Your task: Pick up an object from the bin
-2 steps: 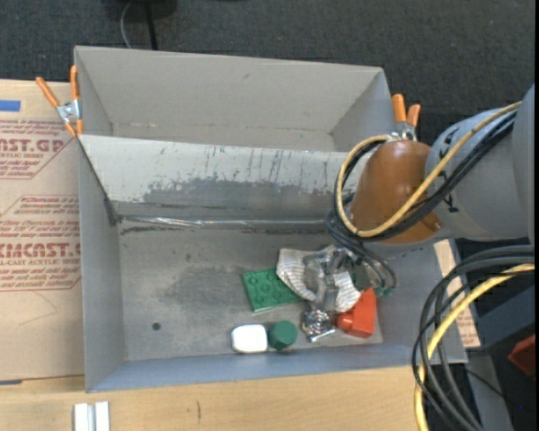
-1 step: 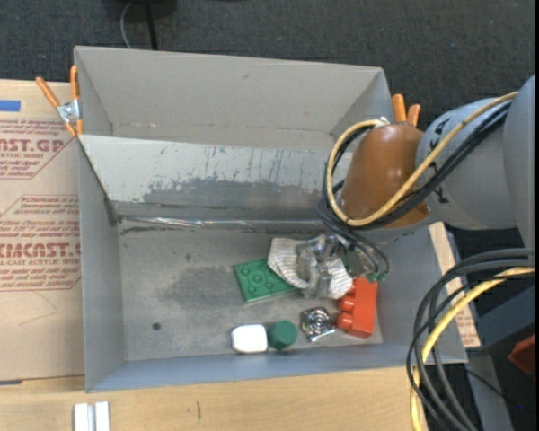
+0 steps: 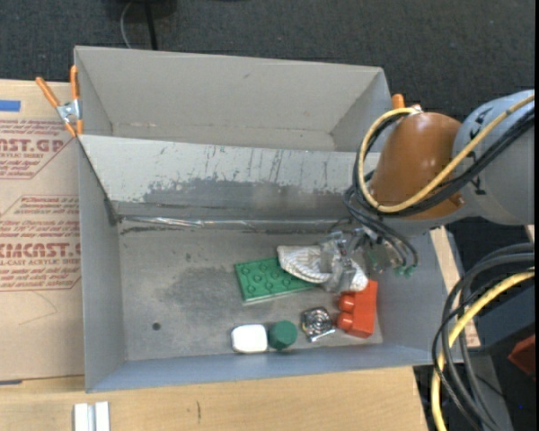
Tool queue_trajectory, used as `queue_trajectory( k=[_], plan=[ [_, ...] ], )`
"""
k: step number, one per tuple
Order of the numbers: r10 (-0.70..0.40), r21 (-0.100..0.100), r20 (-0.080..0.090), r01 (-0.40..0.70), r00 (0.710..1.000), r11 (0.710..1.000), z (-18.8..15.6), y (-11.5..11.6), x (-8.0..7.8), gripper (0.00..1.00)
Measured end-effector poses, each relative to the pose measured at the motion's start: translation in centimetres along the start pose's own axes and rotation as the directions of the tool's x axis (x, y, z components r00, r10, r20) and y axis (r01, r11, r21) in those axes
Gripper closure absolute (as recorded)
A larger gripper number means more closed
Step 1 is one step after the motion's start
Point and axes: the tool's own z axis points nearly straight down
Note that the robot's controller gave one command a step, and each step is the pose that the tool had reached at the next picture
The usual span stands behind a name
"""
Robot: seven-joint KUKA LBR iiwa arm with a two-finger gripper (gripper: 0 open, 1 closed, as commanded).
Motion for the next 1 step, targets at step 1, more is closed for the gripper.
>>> queue_trajectory(
  k=[1],
  plan=[
    [0.096, 0.009, 0.004, -0.096, 0.995, 0.995, -1.81, -4.05, 1.06, 1.0]
  ],
)
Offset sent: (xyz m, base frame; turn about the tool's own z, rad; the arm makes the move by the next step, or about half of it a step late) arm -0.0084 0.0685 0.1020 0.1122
